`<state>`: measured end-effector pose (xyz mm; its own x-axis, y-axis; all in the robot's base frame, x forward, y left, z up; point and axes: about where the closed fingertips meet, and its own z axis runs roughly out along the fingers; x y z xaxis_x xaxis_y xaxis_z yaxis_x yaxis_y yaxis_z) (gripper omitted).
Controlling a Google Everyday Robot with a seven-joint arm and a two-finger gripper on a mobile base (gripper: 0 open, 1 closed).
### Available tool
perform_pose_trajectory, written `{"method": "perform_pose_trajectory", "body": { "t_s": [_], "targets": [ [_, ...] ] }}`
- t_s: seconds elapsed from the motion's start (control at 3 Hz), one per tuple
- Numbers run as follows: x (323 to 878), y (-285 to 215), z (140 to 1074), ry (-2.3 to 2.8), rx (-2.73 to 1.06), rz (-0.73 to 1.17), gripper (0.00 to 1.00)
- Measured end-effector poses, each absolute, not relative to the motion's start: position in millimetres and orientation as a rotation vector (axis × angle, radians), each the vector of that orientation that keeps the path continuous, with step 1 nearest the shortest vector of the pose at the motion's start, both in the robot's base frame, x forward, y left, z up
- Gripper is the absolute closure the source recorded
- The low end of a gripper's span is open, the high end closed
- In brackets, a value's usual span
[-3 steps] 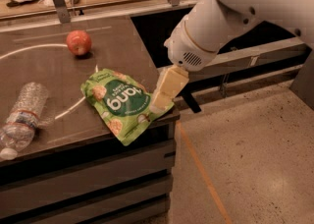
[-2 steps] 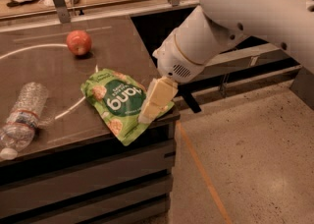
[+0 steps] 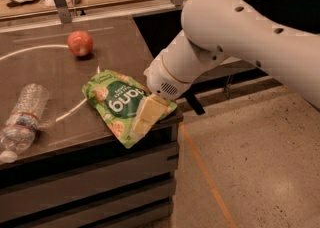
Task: Move green rice chip bag near apple
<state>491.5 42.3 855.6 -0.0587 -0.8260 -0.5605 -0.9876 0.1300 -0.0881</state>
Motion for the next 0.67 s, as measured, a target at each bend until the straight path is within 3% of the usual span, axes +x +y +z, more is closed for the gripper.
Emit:
{"method": "perform_pose_trajectory", "body": {
  "t_s": [0.33, 0.67],
  "targets": [
    [489.9, 47.6, 844.3, 1.952, -1.747, 0.443, 0.15],
    [487.2, 50.3, 839.3, 1.97, -1.747, 0.434, 0.39]
  ]
}}
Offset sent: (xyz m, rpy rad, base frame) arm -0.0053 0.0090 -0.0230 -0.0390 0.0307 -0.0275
